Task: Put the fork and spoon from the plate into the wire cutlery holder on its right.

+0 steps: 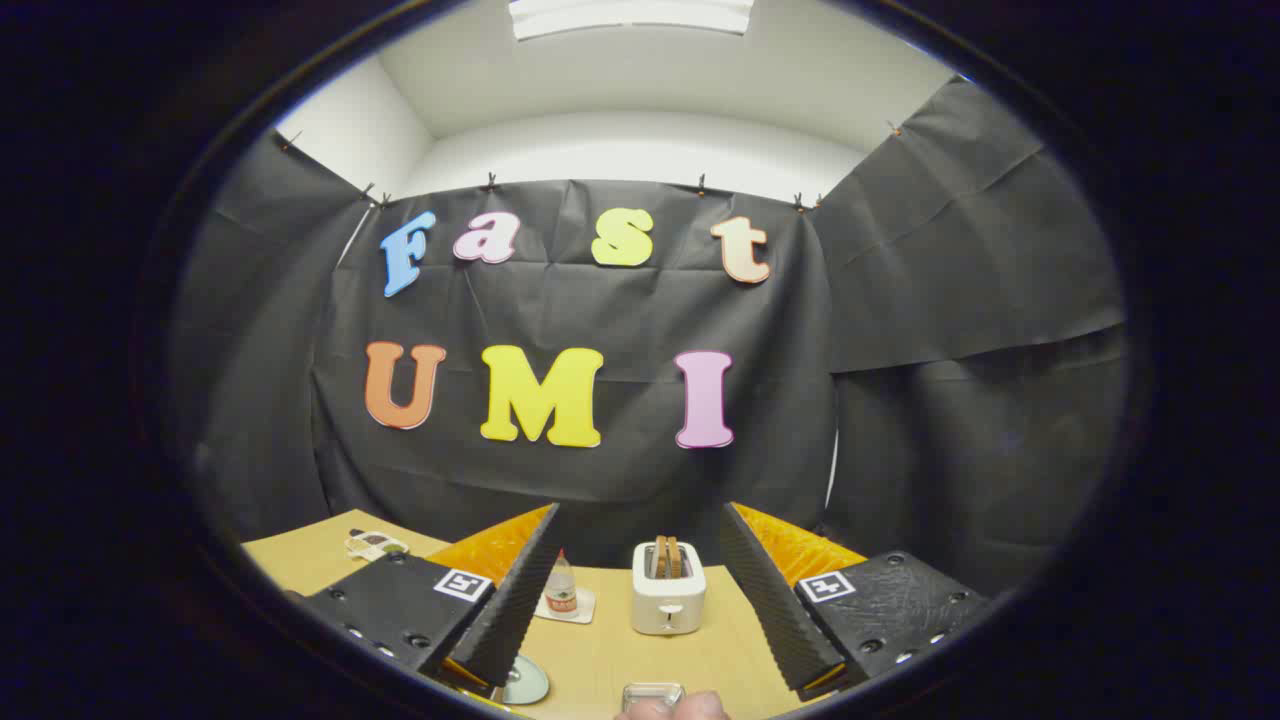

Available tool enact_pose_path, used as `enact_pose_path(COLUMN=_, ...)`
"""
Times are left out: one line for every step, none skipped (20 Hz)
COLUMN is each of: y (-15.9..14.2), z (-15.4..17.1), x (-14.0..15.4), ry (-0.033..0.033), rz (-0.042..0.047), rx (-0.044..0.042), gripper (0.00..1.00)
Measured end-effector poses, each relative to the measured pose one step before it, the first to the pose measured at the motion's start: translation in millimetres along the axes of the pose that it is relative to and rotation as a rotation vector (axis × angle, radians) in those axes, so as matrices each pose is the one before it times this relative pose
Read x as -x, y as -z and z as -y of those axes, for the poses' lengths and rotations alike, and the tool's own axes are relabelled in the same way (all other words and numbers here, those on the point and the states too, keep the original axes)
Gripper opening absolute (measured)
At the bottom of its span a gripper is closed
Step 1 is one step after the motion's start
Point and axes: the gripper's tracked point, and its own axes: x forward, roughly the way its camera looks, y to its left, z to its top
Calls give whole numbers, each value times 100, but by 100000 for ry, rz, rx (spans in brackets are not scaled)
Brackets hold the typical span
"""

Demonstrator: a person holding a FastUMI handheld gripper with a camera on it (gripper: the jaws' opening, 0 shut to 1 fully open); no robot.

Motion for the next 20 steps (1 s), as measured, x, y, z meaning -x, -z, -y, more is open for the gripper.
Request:
enact_pose_path(y=-30, z=255, x=31, ry=483, rz=-195, rx=-619, gripper=95)
enact_pose_path(y=16, z=292, x=-77, ry=738, rz=-30, rx=-366, gripper=95)
enact_pose_path(y=3, z=316, x=-103, ry=826, rz=107, rx=-159, gripper=95)
enact_pose_path(y=-22, z=284, x=-92, ry=765, rz=80, rx=-262, gripper=95)
enact_pose_path(y=-78, z=246, x=-137, ry=598, rz=49, rx=-528, gripper=95)
enact_pose_path(y=28, z=109, x=-93, ry=277, rz=0, rx=-445, gripper=95)
enact_pose_path(y=-119, z=169, x=-7, ry=558, rz=222, rx=-246, gripper=95)
enact_pose_path(y=-202, z=64, x=-6, ry=148, rz=465, rx=-320, gripper=95)
enact_pose_path(y=-278, z=-49, x=-21, ry=16, rz=568, rx=-238, gripper=95)
enact_pose_path(y=-146, z=-3, x=-3, ry=-152, rz=511, rx=-317, gripper=95)
enact_pose_path(y=-207, z=-46, x=-13, ry=-122, rz=371, rx=-284, gripper=95)
enact_pose_path(y=-68, z=-7, x=-104, ry=24, rz=186, rx=-100, gripper=95)
enact_pose_path(y=-99, z=-35, x=-16, ry=-127, rz=5, rx=-24, gripper=95)
enact_pose_path(y=38, z=-15, x=14, ry=72, rz=-283, rx=1, gripper=95)
enact_pose_path(y=-30, z=-90, x=39, ry=-102, rz=-408, rx=-343, gripper=95)
enact_pose_path(y=-33, z=-245, x=48, ry=-505, rz=-489, rx=-619, gripper=95)
enact_pose_path(y=7, z=-251, x=102, ry=-715, rz=-460, rx=-565, gripper=95)
enact_pose_path(y=263, z=-279, x=73, ry=-935, rz=-730, rx=-82, gripper=95)
enact_pose_path(y=267, z=-334, x=146, ry=-1042, rz=-961, rx=700, gripper=95)
enact_pose_path(y=280, z=-209, x=123, ry=-615, rz=-496, rx=674, gripper=95)
